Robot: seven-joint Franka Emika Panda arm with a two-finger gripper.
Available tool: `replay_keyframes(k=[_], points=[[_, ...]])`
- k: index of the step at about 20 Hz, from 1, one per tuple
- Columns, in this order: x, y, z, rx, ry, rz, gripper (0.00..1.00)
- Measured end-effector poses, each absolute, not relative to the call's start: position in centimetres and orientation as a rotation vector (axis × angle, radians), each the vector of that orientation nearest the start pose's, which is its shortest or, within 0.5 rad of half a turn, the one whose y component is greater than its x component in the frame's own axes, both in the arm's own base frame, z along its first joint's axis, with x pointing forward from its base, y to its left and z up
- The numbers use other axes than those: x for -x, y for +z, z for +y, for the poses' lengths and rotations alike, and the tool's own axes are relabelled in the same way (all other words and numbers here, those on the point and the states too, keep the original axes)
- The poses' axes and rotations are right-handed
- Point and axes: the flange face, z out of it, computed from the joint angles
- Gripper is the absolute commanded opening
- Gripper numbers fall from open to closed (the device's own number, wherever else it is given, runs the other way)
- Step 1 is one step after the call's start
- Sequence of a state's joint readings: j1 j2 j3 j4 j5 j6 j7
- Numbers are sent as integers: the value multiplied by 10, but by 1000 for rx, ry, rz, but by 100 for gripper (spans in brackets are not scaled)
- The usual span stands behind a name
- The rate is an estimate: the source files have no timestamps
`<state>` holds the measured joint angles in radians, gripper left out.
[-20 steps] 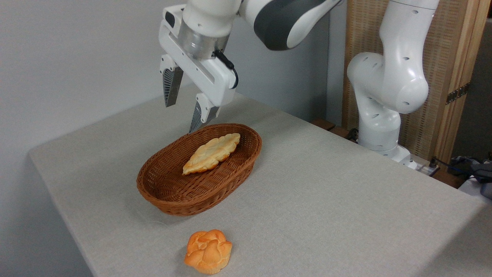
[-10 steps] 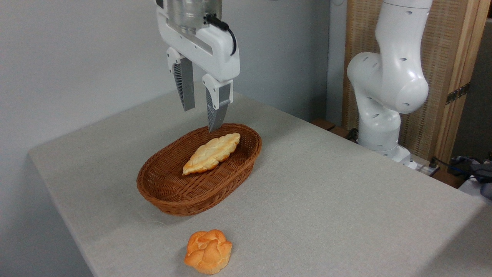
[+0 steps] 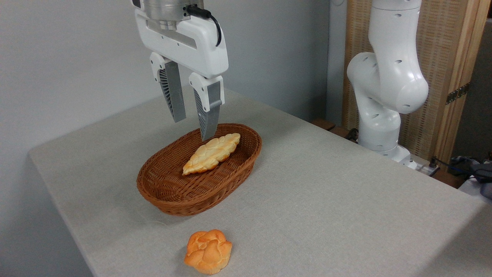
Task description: Put bread into the basket
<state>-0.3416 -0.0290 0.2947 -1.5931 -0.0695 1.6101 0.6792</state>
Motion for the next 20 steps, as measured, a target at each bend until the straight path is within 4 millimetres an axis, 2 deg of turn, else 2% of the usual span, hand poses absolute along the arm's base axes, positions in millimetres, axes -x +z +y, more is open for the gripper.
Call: replay_keyframes(k=[4, 10, 20], points=[[-556, 636, -34, 2975, -75, 1136, 100], [-566, 630, -42, 2968, -43, 1144, 100], [-566, 630, -45, 2964, -46, 1153, 100]])
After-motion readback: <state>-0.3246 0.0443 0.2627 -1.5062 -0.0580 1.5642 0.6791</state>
